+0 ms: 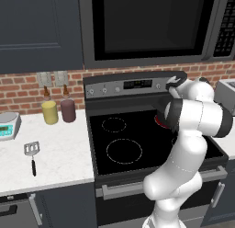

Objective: Put the eggplant and sweet potato in the pot. Retrieve the spatula and lightly stir the vegetables in the pot.

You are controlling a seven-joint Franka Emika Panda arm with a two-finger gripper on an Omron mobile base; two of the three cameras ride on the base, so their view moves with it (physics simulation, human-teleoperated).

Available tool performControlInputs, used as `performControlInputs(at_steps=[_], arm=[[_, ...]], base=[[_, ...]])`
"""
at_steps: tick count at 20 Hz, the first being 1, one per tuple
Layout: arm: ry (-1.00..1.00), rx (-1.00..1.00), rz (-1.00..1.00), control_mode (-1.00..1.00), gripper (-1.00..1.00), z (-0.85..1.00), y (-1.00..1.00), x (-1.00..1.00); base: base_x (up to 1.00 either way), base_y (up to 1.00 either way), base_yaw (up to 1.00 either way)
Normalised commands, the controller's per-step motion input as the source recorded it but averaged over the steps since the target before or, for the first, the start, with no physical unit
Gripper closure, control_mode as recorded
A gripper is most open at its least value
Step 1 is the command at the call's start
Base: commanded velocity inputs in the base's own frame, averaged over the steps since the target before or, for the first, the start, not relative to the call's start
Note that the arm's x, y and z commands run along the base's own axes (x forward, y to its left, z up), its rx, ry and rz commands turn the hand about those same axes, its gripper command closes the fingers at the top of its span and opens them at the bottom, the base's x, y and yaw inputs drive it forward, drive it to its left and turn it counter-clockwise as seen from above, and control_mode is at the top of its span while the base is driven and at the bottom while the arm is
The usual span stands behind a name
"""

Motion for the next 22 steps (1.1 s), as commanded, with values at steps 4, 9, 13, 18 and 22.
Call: performControlInputs(at_steps=[4,9,13,18,22], arm=[[-0.02,0.00,0.00,-1.00,1.00,-0.27,-0.01,0.08],[0.00,0.00,0.00,-1.00,1.00,-0.14,0.00,0.10],[0.00,0.00,0.00,-1.00,1.00,-0.03,0.00,0.18],[0.00,0.00,0.00,-1.00,1.00,0.00,0.00,0.21],[0.00,0.00,0.00,-1.00,1.00,0.00,0.00,0.18]], base=[[0.00,0.00,0.00],[0.00,0.00,0.00],[0.00,0.00,0.00],[0.00,0.00,0.00],[0.00,0.00,0.00]])
